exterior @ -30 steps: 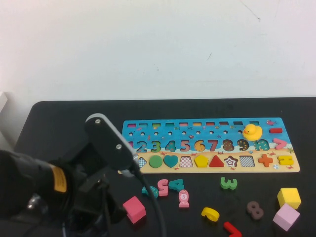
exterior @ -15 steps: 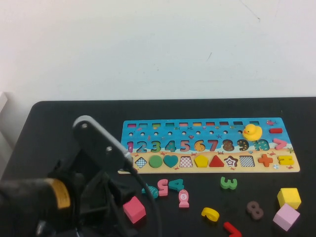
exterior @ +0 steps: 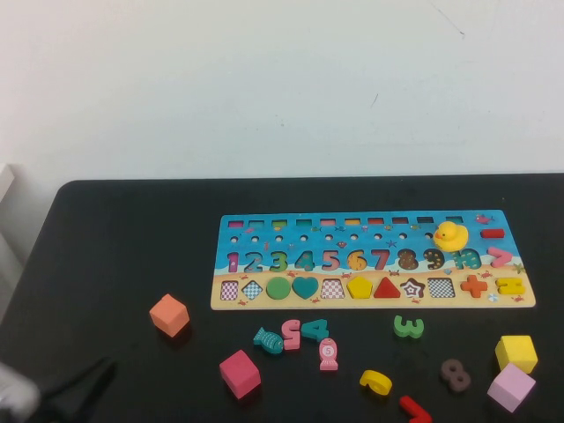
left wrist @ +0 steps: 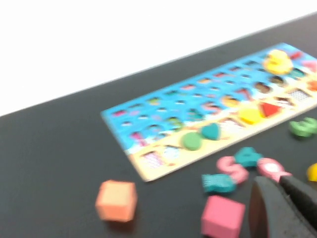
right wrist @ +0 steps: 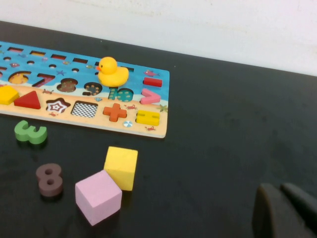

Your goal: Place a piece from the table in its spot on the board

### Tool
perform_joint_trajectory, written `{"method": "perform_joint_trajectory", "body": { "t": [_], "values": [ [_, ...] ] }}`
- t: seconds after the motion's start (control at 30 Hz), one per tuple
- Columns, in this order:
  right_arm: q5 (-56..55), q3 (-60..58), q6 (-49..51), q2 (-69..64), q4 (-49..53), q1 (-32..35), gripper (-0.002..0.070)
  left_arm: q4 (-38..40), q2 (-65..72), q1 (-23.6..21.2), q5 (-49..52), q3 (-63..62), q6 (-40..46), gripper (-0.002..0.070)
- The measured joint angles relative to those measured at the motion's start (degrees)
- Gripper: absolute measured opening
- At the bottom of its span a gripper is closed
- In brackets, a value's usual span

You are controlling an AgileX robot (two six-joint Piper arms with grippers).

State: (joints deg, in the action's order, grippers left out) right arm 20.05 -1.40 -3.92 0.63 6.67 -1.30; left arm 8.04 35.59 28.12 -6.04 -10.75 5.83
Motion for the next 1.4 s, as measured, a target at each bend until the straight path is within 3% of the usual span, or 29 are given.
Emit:
{"method": "perform_joint_trajectory", "body": {
  "t": [0.4,0.6,0.87,1.4],
  "values": [
    [0.1,0.0,0.0,0.0,0.0,0.0,0.0019,-0.75,-21.8,-19.01,-0.15,11.9,-0.15,0.0],
    [0.1,0.0,0.0,0.0,0.0,0.0,0.0019,-1.54,-27.97,-25.33,7.34,11.9,-0.35,0.0],
    [0.1,0.0,0.0,0.0,0.0,0.0,0.0019,-1.8,-34.83,-27.15,22.55,11.9,-0.23,0.0],
    [0.12,0.0,0.0,0.0,0.0,0.0,0.0019,-1.0,-36.28,-27.15,23.81,11.78,2.43,0.0]
  ]
}}
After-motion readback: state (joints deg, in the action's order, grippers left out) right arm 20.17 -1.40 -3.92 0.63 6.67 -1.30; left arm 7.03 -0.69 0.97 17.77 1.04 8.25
